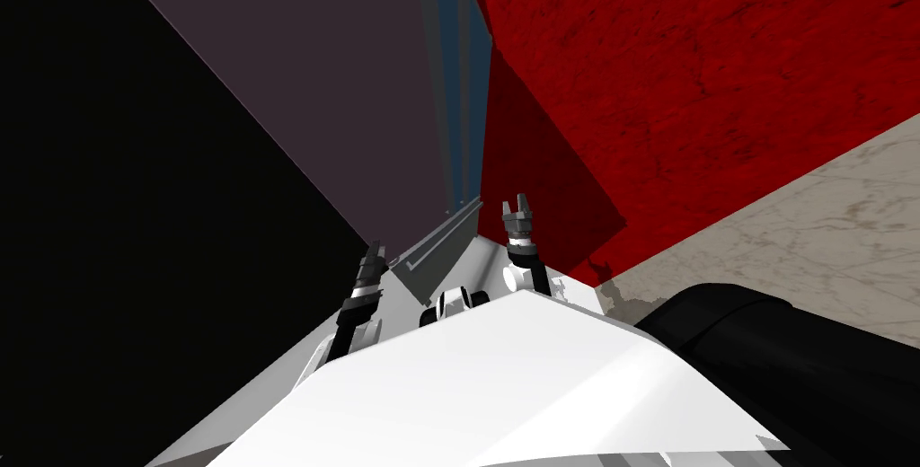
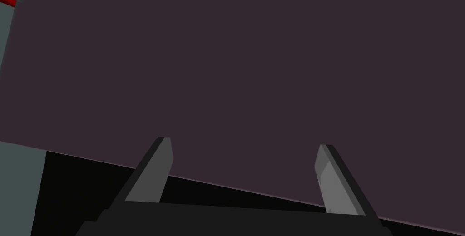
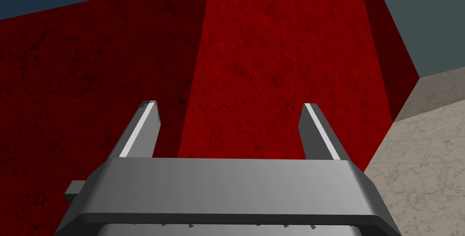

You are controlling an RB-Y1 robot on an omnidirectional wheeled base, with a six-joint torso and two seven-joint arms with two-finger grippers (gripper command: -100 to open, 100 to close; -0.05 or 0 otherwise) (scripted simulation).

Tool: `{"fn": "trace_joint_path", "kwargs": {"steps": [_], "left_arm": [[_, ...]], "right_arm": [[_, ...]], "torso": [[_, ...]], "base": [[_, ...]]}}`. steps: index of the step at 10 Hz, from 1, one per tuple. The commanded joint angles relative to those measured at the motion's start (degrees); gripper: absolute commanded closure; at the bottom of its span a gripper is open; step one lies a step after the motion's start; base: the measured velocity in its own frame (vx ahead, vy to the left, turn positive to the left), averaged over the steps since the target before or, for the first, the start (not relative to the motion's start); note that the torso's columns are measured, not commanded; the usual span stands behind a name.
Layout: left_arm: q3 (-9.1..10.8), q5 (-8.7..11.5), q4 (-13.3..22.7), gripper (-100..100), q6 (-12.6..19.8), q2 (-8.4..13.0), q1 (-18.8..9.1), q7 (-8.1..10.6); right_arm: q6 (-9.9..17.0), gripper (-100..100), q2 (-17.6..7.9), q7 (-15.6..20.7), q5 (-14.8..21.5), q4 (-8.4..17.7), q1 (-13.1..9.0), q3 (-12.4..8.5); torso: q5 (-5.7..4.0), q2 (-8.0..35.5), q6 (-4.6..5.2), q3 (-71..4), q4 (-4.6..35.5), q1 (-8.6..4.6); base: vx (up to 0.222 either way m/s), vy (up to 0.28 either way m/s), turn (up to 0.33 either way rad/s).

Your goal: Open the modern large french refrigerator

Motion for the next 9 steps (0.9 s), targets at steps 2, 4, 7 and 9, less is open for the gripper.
{"fn": "trace_joint_path", "kwargs": {"steps": [2, 4, 7, 9], "left_arm": [[0.07, -0.1, 4.8, -100, 0.7, -0.3, -0.8, -0.38], [0.04, -0.1, 7.7, -100, 0.9, -0.5, -1.4, -0.61], [0.02, -0.1, 9.1, -100, 0.9, -0.6, -1.8, -0.73], [-0.03, -0.2, 12.2, -100, 1.1, -0.7, -2.4, -0.98]], "right_arm": [[0.0, 0, 0.0, 0.0, 0.0, 0.0, 0.0, 0.0], [0.0, 0, 0.0, 0.0, 0.0, 0.0, 0.0, 0.0], [0.0, 0, 0.0, 0.0, 0.0, 0.0, 0.0, 0.0], [0.0, 0, 0.0, 0.0, 0.0, 0.0, 0.0, 0.0]], "torso": [[-0.02, 0.0, 0.04, 0.0, 0.0, -0.06], [-0.03, 0.0, 0.06, 0.0, 0.0, -0.09], [-0.01, 0.0, 0.05, 0.0, 0.0, 0.01], [-0.05, 0.0, 0.04, 0.0, 0.1, -0.09]], "base": [[-0.01, -0.009, -0.001], [-0.009, -0.016, -0.007], [-0.005, -0.007, 0.003], [-0.007, -0.013, -0.003]]}}
